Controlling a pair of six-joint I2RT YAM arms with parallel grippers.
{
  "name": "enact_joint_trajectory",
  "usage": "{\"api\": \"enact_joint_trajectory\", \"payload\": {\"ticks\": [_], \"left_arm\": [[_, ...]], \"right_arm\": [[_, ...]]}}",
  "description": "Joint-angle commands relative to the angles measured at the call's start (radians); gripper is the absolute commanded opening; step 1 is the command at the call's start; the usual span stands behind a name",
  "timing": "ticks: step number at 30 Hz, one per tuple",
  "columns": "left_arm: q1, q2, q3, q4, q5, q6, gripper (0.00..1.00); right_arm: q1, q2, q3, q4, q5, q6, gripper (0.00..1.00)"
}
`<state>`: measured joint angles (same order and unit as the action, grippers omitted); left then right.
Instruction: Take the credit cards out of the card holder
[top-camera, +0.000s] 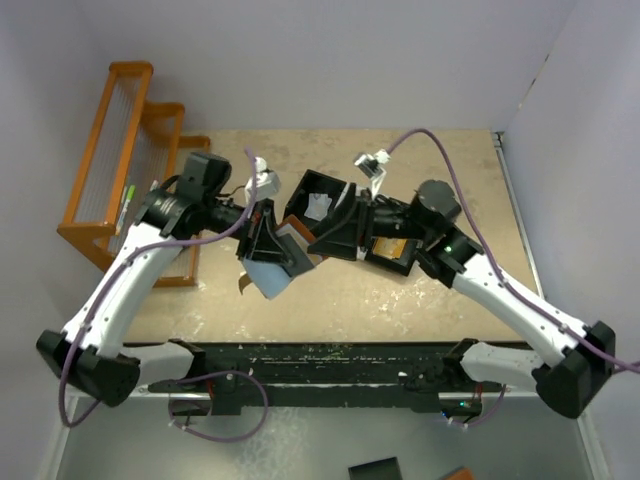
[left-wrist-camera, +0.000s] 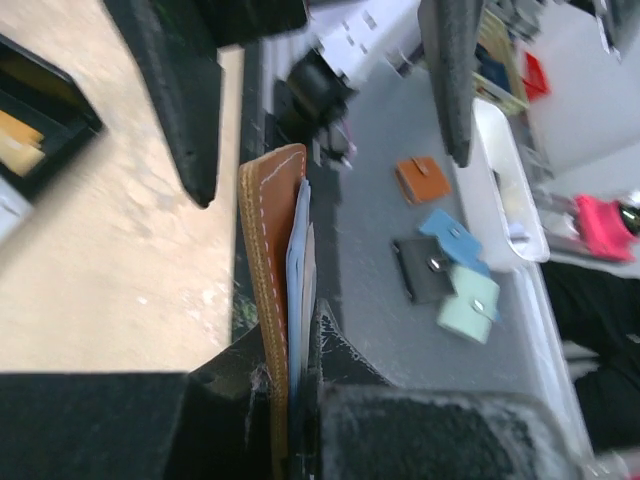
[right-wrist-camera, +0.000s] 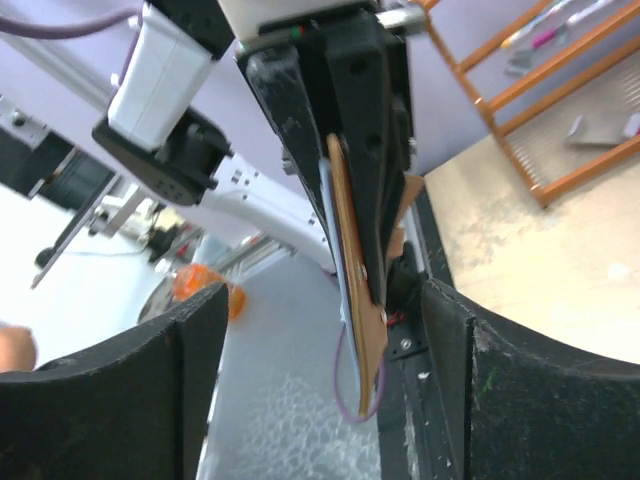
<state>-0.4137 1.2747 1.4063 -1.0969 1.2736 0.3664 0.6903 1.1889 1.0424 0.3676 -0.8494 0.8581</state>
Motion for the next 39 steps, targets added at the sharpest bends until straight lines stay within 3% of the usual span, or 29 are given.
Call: {"api": "enact_joint_trajectory", "payload": {"ticks": [1, 5, 12, 17, 25, 29, 32, 33, 35, 36, 39], "left_arm": [[0.0, -0.2, -0.056, 0.648, -0.09, -0.548, 0.0], [0.0, -0.29, -0.114, 0.92, -0.282, -0.793, 0.0], [0.0, -0.293, -0.129, 1.014, -0.325, -1.016, 0.0], [0.0, -0.312, -0.166, 0.988, -0.343, -1.032, 0.0], [0.001, -0.353, -0.239, 0.984, -0.343, -1.054, 0.01], [0.002, -0.368, -0.263, 0.98, -0.315, -1.042, 0.11], [0.003, -0.364, -0.25, 0.933, -0.233, -0.951, 0.53], [0.004, -0.354, -0.218, 0.851, -0.214, -0.866, 0.62], [0.003, -0.31, -0.132, 0.62, -0.174, -0.58, 0.73], [0.004, -0.286, -0.088, 0.454, -0.168, -0.436, 0.75], [0.003, -0.226, 0.003, 0.157, -0.175, -0.103, 0.75]], "right_arm": [[-0.014, -0.154, -0.109, 0.147, 0.181, -0.039, 0.84], [-0.014, -0.187, -0.188, 0.334, 0.211, 0.008, 0.87], [-0.011, -0.135, -0.215, 0.569, 0.246, 0.102, 0.79], [0.004, -0.087, -0.217, 0.725, 0.282, 0.157, 0.64], [0.038, -0.007, -0.165, 0.751, 0.307, 0.166, 0.38], [0.04, 0.019, -0.142, 0.713, 0.263, 0.175, 0.02], [0.04, 0.006, -0.123, 0.561, 0.225, 0.144, 0.0], [0.04, -0.001, -0.108, 0.473, 0.199, 0.12, 0.0], [0.04, -0.012, -0.055, 0.25, 0.154, -0.001, 0.0], [0.04, -0.015, 0.007, 0.058, 0.136, -0.084, 0.0], [0.041, 0.0, 0.095, -0.223, 0.091, -0.26, 0.0]]}}
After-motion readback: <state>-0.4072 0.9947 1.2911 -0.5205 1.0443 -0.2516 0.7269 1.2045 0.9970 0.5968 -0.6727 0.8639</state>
